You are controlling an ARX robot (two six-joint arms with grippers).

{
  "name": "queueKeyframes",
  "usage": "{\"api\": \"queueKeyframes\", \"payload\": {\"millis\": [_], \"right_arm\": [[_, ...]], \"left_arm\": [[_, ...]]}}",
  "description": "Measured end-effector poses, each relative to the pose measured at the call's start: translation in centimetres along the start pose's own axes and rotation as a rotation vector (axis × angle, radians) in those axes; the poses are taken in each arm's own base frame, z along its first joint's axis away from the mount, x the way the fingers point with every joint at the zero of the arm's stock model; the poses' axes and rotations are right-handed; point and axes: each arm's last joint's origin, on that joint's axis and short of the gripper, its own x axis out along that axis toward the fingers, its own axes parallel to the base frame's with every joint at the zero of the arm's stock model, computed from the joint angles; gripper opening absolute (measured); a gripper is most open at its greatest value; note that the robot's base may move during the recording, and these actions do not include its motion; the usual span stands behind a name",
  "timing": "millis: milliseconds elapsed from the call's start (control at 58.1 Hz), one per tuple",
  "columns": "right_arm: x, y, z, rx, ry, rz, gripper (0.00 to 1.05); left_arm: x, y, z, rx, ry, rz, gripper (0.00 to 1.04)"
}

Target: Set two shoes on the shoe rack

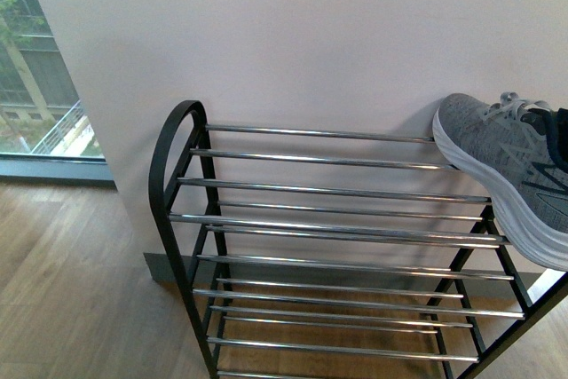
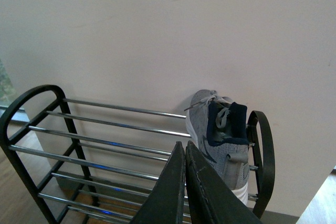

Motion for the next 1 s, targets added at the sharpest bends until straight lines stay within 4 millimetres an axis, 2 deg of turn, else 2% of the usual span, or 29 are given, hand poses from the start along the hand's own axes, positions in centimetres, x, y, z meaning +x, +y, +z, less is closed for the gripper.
{"api": "queueKeyframes", "payload": {"millis": [258,551,654,757,895,998], "right_arm": [[-0.7,0.0,0.0,0.0,-0.015,-0.001,0.02],[-0.8,0.0,0.0,0.0,-0.018,-0.001,0.49],[-0.8,0.0,0.0,0.0,-0.018,0.005,0.7],[-0.8,0.0,0.0,0.0,-0.018,0.004,0.95],[-0.8,0.0,0.0,0.0,-0.018,-0.001,0.95],[-0.8,0.0,0.0,0.003,-0.016,-0.005,0.95]], "left_arm": [[0.0,0.0,0.0,0.0,0.0,-0.003,0.02],[0.0,0.0,0.0,0.0,0.0,-0.001,0.02],[0.0,0.1,0.0,0.0,0.002,0.013,0.02],[0.0,0.0,0.0,-0.001,0.001,0.006,0.02],[0.0,0.0,-0.1,-0.017,0.013,-0.019,0.02],[0.2,-1.1,0.9,-0.23,0.118,-0.229,0.02]]}}
